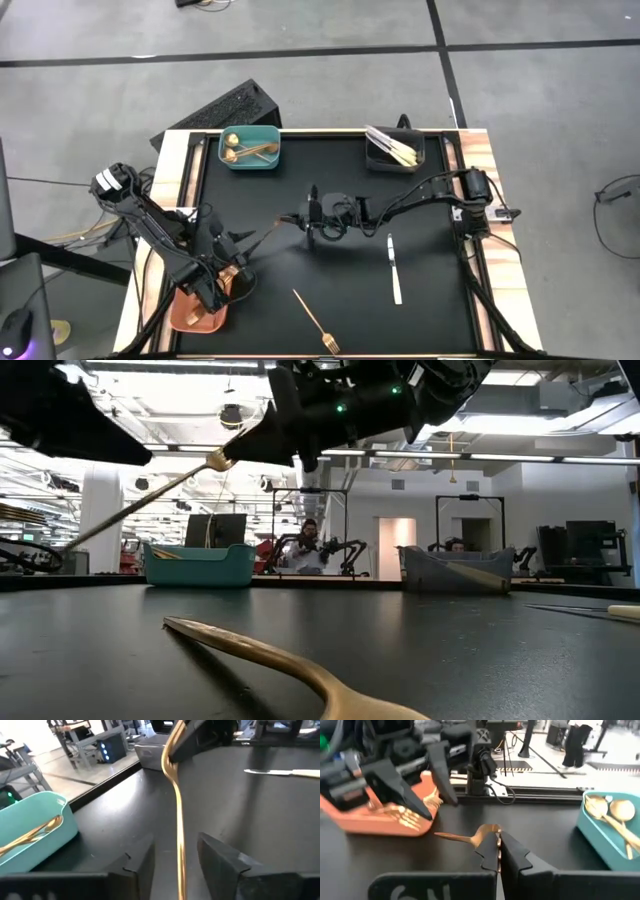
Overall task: Sort silverware by color (type)
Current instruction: Put the gold fork into the orange bin
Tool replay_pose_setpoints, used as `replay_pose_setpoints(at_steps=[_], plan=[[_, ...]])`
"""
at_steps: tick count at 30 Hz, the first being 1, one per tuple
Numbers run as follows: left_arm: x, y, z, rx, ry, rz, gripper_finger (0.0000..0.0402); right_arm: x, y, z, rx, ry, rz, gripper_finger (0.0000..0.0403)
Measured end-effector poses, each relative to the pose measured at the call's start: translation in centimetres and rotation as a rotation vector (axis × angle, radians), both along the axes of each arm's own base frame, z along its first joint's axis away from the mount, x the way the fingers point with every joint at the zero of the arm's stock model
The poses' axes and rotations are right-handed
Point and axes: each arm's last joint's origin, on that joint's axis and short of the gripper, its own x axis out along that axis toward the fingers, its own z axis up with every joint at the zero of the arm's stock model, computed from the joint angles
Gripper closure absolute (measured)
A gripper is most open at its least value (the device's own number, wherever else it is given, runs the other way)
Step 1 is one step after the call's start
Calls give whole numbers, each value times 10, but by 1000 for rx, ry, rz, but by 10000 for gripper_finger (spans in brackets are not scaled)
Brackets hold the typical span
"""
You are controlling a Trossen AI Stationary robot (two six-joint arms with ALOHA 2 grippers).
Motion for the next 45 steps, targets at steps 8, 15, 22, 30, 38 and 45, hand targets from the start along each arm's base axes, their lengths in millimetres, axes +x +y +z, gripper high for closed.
replay_pose_setpoints(at_steps=[8, 15, 22, 30, 38, 45], plan=[[33, 7, 1, -53, 142, -16, 242, 0, 12, 2, -136, -9, 64, 381], [66, 30, 3, -133, 306, -121, 243, 4, 19, 10, -166, 8, 88, 381], [65, 49, 23, -186, 250, -93, 329, 3, 20, 7, -182, 68, 66, 380], [54, 52, 44, -266, 188, -140, 393, 3, 20, 7, -185, 67, 62, 379], [35, 55, 39, -367, 195, -7, 400, 3, 16, 10, -188, 43, -41, 326], [-15, 47, 60, -561, 55, 19, 401, 1, -9, 19, -146, 24, -159, 246]])
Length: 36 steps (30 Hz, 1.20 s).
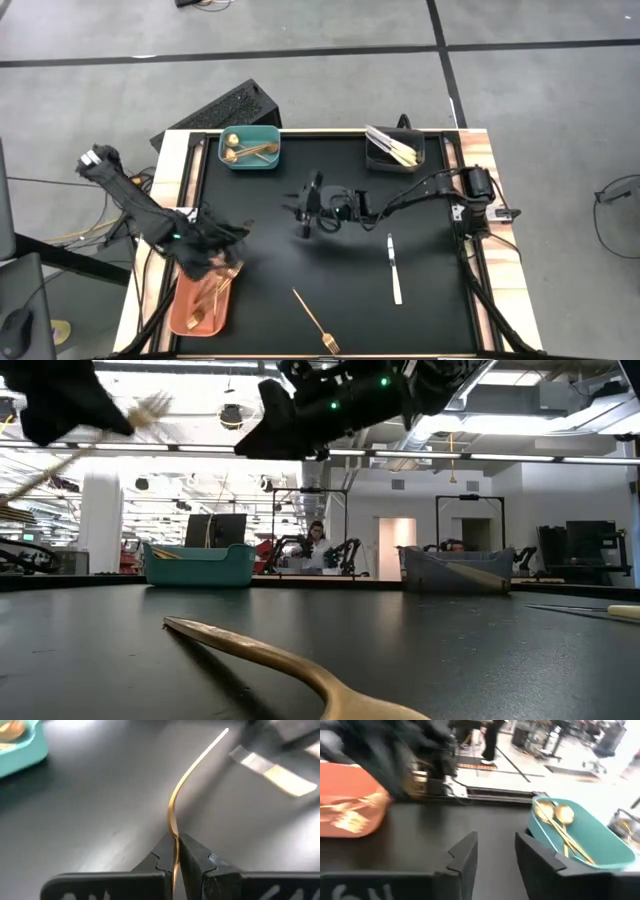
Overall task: Sort silverware by color (type)
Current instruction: Put the gold fork into the orange bin
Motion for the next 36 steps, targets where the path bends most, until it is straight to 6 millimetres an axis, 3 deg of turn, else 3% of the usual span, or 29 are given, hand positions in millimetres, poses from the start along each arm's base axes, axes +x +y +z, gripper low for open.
replay_pose_setpoints(at_steps=[8, 13, 21, 30, 36], plan=[[-33, 13, 35, 195, -269, -31, 401, -2, -23, -10, 110, 79, -31, 230], [-41, 17, 38, 6, -234, -121, 401, -5, -25, -17, 111, 158, -38, 238], [-40, -6, 24, -284, -139, -126, 401, -6, -26, -19, 152, 173, -55, 241], [-54, -43, -10, -293, -64, -21, 401, -6, -20, -20, 174, 175, -49, 241], [-63, -56, -25, -263, -1, -7, 398, -6, -16, -20, 162, 179, -32, 236]])
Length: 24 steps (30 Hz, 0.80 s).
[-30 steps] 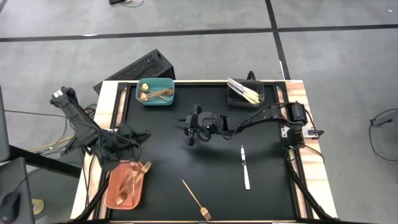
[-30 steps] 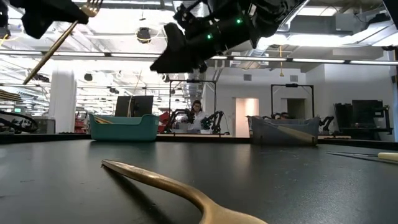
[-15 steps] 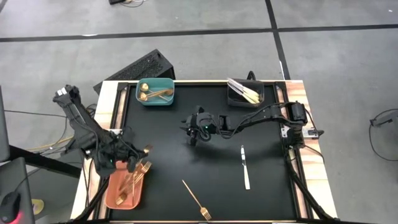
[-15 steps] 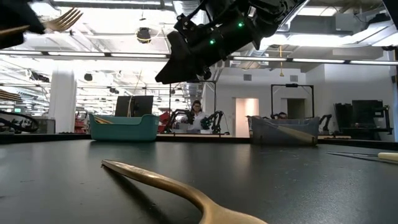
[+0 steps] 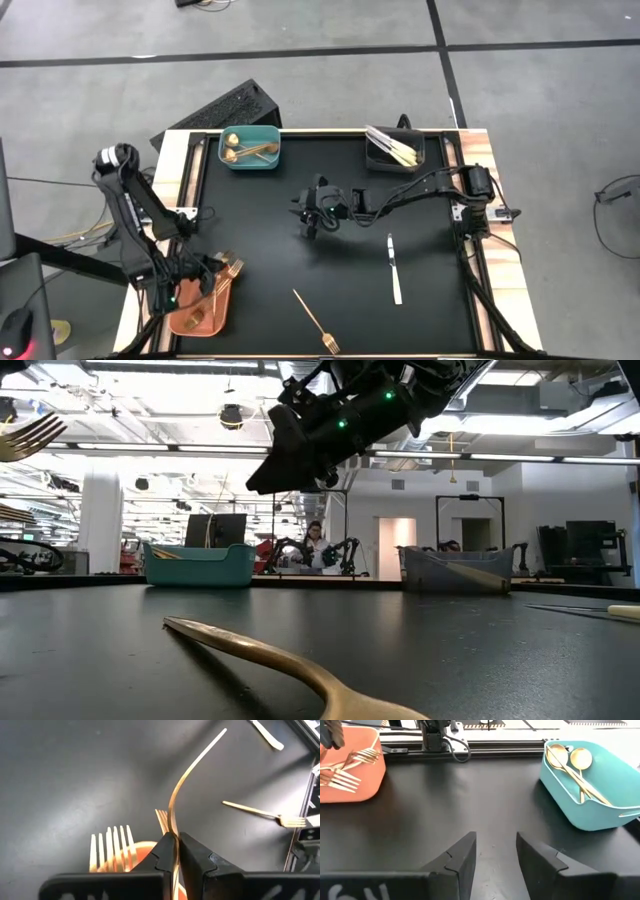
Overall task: Sort silverware by color (type)
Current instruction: Put the gold fork into the orange bin
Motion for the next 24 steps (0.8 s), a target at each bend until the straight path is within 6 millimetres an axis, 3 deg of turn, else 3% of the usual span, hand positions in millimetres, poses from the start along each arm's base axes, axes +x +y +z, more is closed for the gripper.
replay_pose_setpoints(at_steps=[10, 14, 18, 24], plan=[[4, 3, 1, 11, -13, 28, 315, -3, 2, -5, -5, 70, 13, 195], [7, 13, 5, 36, -18, 62, 280, -16, 5, 14, 32, 118, 145, 196], [17, 22, 9, 173, -109, 70, 262, -37, 3, 33, 47, 131, 177, 208], [48, 27, 15, 362, -137, 18, 263, -87, -9, 19, 180, 163, 61, 230]])
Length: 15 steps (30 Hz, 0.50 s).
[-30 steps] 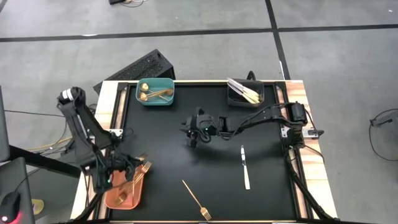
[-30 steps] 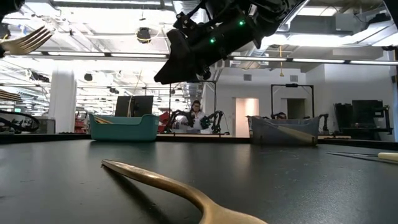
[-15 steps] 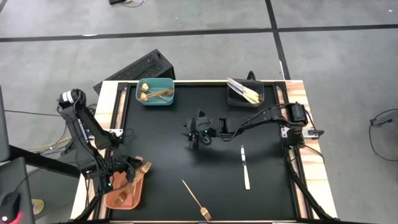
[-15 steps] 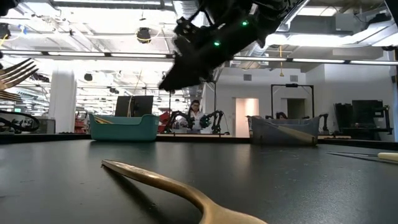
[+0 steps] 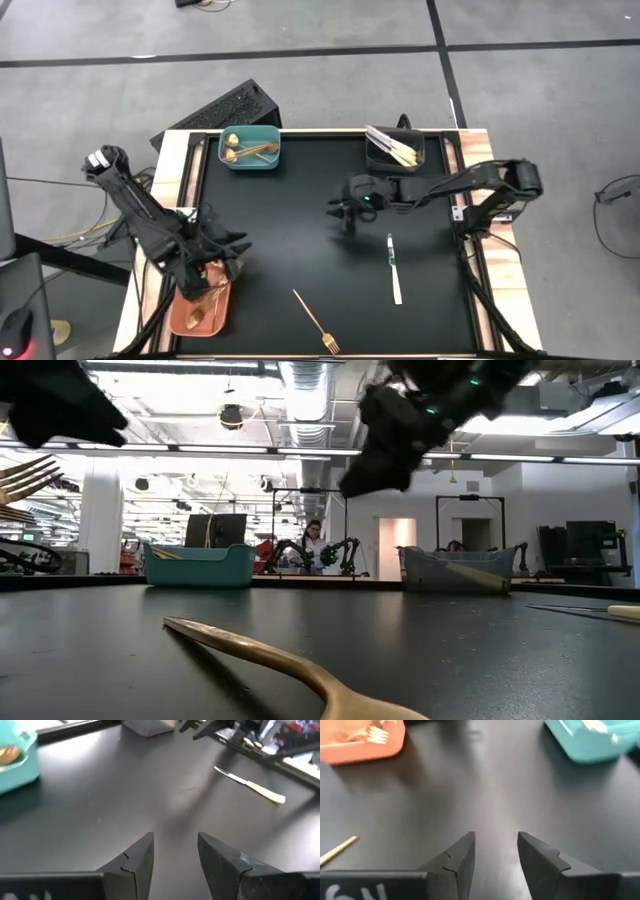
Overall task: Sort silverware by color (type)
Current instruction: Put the gold fork into the orange bin
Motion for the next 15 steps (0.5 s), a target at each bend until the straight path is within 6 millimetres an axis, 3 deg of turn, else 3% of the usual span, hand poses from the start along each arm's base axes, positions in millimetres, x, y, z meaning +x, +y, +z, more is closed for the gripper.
replay_pose_setpoints(at_steps=[6, 11, 15], plan=[[38, 3, 6, 140, 71, -178, 271, -44, 11, -22, 78, 56, -61, 242], [69, 12, 10, 182, 18, -487, 283, -75, 27, -17, 4, 171, -189, 257], [83, 19, 9, 254, -25, -669, 299, -91, 34, -11, 83, 234, -268, 272]])
